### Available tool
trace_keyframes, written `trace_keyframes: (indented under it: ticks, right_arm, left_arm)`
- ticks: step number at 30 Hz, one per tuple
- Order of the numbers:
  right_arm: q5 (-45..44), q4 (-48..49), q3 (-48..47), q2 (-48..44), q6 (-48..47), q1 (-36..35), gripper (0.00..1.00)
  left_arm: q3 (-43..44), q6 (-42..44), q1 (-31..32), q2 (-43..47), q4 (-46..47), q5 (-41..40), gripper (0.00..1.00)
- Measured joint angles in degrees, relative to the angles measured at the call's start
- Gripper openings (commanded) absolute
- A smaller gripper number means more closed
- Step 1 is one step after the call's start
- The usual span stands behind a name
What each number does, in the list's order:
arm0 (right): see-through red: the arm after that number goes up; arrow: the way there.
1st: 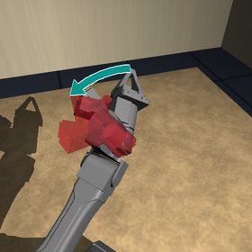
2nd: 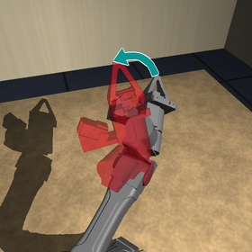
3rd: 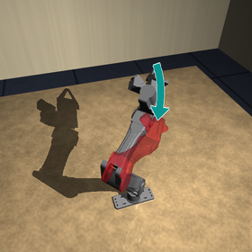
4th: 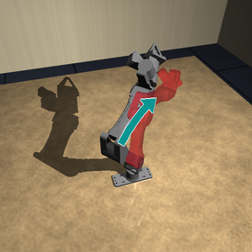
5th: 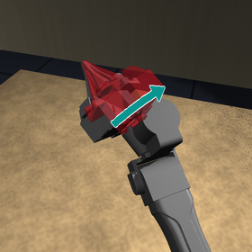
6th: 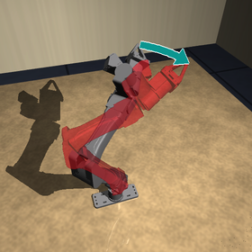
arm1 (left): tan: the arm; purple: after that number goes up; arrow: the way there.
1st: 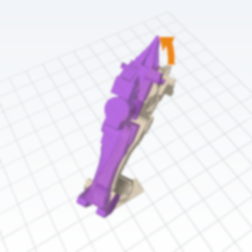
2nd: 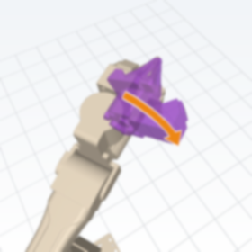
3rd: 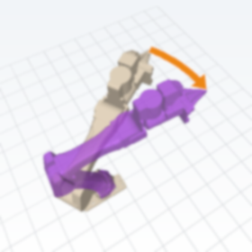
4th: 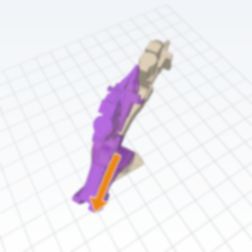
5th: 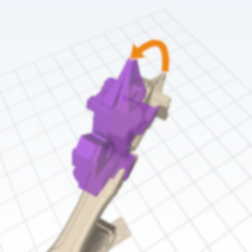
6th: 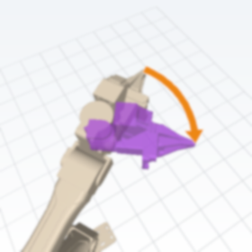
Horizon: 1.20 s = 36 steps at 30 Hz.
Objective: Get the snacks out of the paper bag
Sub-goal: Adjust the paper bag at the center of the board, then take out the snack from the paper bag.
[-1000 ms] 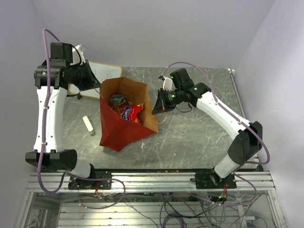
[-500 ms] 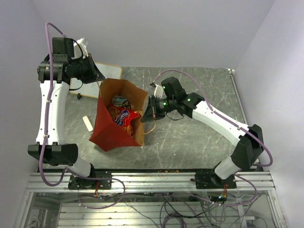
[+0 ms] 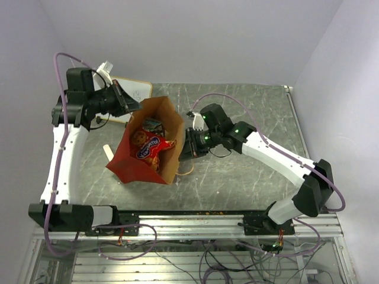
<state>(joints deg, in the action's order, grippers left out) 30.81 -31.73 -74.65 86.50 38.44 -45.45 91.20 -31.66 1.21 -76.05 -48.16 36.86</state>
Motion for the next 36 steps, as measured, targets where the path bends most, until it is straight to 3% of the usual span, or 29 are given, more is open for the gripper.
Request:
trace_keyframes:
  ticks: [5,14,18,25,30,36]
  right_arm:
    - [-5.11,-6.36,-2.27,-0.85,-6.05,0.0,0.49]
    - [-18.8,-17.97,-17.18,1.01,-23.17,0.48,0.74]
    - [-18.75,-16.68,-17.68,0.13,-32.96,0.37,0.79]
    - [-10.27,-5.6,-5.9,-8.81,-54.36,-2.69,0.93]
    - [-5.92,-0.28,-4.04,-10.56,-69.09,-5.81,0.94]
    - [-5.62,0.63,-4.04,-5.75,-83.6,-8.24,0.93]
  left_arm:
    - [-3.74,-1.84,0.0,5.22,1.14,2.23,0.07]
    - [-3.58,-1.33,0.0,5.09,-0.61,2.4,0.07]
    - [-3.52,-1.05,0.0,4.94,-1.25,2.34,0.07]
    - [-3.15,-0.66,0.0,4.28,-2.56,1.9,0.07]
    - [-1.77,-0.68,0.0,3.5,-3.72,1.27,0.07]
    - [-1.66,-0.74,0.0,3.5,-4.59,0.5,0.07]
